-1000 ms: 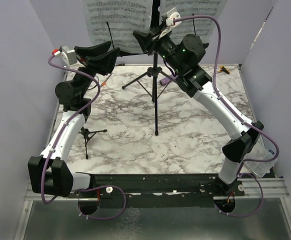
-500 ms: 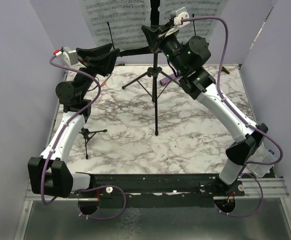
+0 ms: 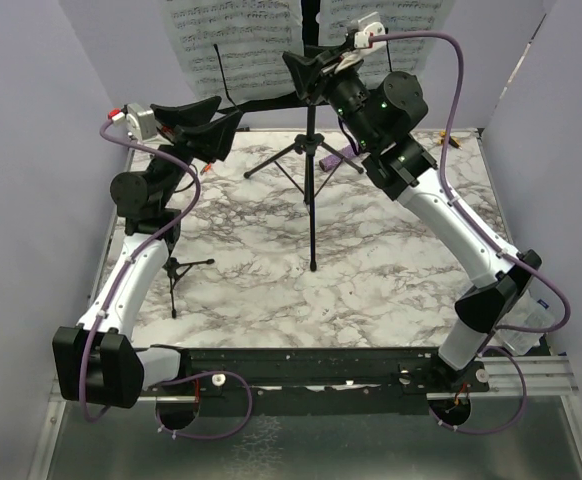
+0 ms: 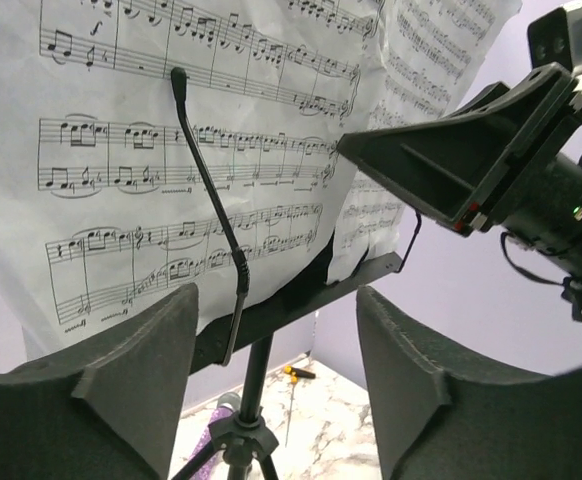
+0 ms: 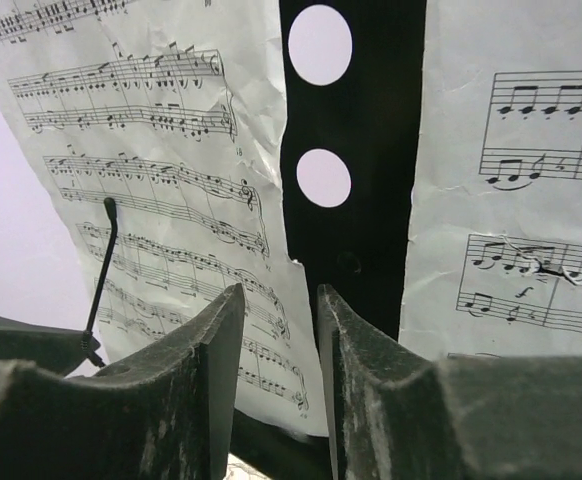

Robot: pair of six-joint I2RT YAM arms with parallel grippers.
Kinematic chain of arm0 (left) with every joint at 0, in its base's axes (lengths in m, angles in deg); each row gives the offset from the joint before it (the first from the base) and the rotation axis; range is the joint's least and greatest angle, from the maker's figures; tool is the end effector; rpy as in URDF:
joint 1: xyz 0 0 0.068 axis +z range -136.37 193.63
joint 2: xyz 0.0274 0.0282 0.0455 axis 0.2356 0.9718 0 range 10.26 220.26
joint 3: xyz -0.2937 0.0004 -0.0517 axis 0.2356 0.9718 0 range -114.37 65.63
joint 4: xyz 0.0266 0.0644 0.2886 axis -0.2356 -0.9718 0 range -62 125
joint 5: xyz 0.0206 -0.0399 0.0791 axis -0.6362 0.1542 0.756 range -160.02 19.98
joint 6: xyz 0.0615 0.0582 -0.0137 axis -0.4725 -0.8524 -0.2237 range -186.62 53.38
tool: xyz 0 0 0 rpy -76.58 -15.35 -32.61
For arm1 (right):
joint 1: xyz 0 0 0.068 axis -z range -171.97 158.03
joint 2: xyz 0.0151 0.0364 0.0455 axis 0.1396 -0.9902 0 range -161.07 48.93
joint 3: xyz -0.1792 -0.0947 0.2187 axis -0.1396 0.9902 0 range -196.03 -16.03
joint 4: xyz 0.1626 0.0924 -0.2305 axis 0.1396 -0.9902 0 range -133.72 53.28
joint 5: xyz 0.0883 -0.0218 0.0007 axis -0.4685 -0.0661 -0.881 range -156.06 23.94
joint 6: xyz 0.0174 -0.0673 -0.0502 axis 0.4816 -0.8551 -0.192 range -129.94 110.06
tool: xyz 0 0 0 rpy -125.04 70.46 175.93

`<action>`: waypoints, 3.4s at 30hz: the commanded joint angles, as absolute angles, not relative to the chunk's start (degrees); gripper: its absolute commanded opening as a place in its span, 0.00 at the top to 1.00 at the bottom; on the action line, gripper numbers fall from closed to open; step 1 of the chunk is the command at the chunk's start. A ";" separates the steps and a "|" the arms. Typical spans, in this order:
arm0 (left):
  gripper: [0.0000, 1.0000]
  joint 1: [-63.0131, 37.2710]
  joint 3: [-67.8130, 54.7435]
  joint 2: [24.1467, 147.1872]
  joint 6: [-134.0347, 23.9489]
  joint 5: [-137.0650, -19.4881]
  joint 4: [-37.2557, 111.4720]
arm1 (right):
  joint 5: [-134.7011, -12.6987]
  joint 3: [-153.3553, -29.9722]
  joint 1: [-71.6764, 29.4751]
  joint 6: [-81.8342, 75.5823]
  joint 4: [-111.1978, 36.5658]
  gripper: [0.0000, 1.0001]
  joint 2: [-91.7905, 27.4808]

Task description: Set up the instrument practice props

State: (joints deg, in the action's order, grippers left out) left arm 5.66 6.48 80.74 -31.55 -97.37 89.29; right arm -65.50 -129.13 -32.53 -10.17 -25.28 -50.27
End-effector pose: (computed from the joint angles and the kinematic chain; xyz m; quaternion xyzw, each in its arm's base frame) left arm 0.3072 -0.0781 0.4865 0.1199 0.4278 -0.4146 0.7942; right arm 0.3509 0.2994 0.5901 -0.1825 0.5027 0.2888 0.7941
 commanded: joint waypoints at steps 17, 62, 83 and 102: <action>0.01 5.51 21.55 67.81 -35.44 -97.84 82.08 | -73.94 -103.50 -32.49 -4.24 -23.75 0.30 -29.13; 0.29 -23.86 3.61 105.82 -40.74 -64.77 47.65 | -89.82 -56.87 -8.62 21.33 -27.78 0.13 -18.87; 0.73 -24.58 1.15 109.65 -43.40 -54.85 52.38 | -90.10 -58.46 -8.66 19.29 -29.38 0.13 -20.95; 1.00 -24.52 1.99 107.60 -49.60 -44.31 47.89 | -90.22 -60.85 -8.67 18.71 -28.73 0.13 -25.03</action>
State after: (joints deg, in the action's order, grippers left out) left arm -25.62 2.30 109.26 -47.01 -52.56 51.60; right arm -90.13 -58.99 -8.84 19.77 -28.40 -23.74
